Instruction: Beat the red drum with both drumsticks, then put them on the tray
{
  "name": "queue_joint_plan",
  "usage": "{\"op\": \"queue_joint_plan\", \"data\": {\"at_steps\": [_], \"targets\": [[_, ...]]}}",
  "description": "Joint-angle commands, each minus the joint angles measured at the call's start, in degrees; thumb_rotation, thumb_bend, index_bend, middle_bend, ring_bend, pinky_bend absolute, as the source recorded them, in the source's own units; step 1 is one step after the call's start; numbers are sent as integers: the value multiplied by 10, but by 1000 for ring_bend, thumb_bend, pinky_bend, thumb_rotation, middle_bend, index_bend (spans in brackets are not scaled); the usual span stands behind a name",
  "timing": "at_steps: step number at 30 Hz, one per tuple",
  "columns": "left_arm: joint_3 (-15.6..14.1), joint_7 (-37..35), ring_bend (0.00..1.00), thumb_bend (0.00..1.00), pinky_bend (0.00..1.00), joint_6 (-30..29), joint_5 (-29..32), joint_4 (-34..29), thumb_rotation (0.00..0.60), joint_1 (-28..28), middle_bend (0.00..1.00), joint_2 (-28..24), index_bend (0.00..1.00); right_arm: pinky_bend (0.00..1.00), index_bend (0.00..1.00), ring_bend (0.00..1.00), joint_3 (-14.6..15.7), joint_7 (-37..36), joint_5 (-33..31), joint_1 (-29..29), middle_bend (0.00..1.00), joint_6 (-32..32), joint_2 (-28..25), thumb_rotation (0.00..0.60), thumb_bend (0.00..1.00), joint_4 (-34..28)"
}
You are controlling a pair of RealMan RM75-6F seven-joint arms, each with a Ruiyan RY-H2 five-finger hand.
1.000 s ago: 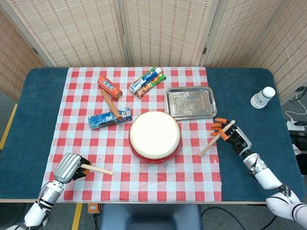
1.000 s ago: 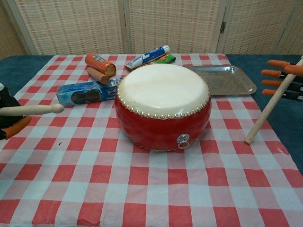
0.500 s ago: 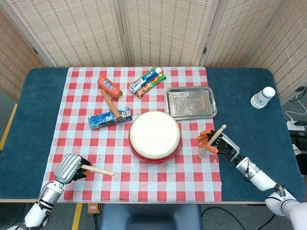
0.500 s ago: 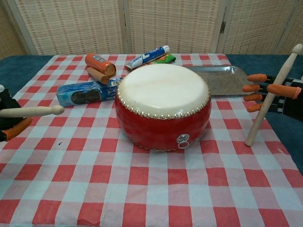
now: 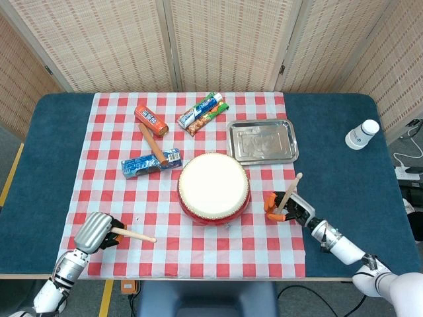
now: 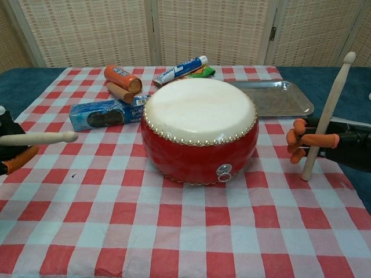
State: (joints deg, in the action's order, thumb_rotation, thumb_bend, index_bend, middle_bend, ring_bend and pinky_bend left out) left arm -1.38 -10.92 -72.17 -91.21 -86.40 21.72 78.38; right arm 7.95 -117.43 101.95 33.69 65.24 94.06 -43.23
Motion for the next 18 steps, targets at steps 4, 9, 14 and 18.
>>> {"op": "queue_joint_plan", "data": {"at_steps": [4, 9, 14, 18], "targets": [[-1, -4, 1000, 616, 1000, 1, 0, 4, 600, 0, 1000, 2, 1000, 524, 691, 513, 10, 33, -12, 7, 591, -16, 9, 600, 0, -10], [-2, -9, 1000, 616, 1000, 1, -1, 9, 600, 0, 1000, 4, 1000, 533, 746, 535, 13, 63, -24, 7, 621, -28, 14, 600, 0, -17], [-3, -15, 1000, 616, 1000, 0, -2, 14, 600, -1, 1000, 5, 1000, 545, 821, 570, 13, 90, -35, 7, 667, -33, 18, 600, 0, -25], [-2, -21, 999, 616, 1000, -2, -3, 18, 600, -1, 1000, 7, 1000, 598, 927, 643, 5, 125, -52, 4, 745, -43, 26, 600, 0, -31]]}}
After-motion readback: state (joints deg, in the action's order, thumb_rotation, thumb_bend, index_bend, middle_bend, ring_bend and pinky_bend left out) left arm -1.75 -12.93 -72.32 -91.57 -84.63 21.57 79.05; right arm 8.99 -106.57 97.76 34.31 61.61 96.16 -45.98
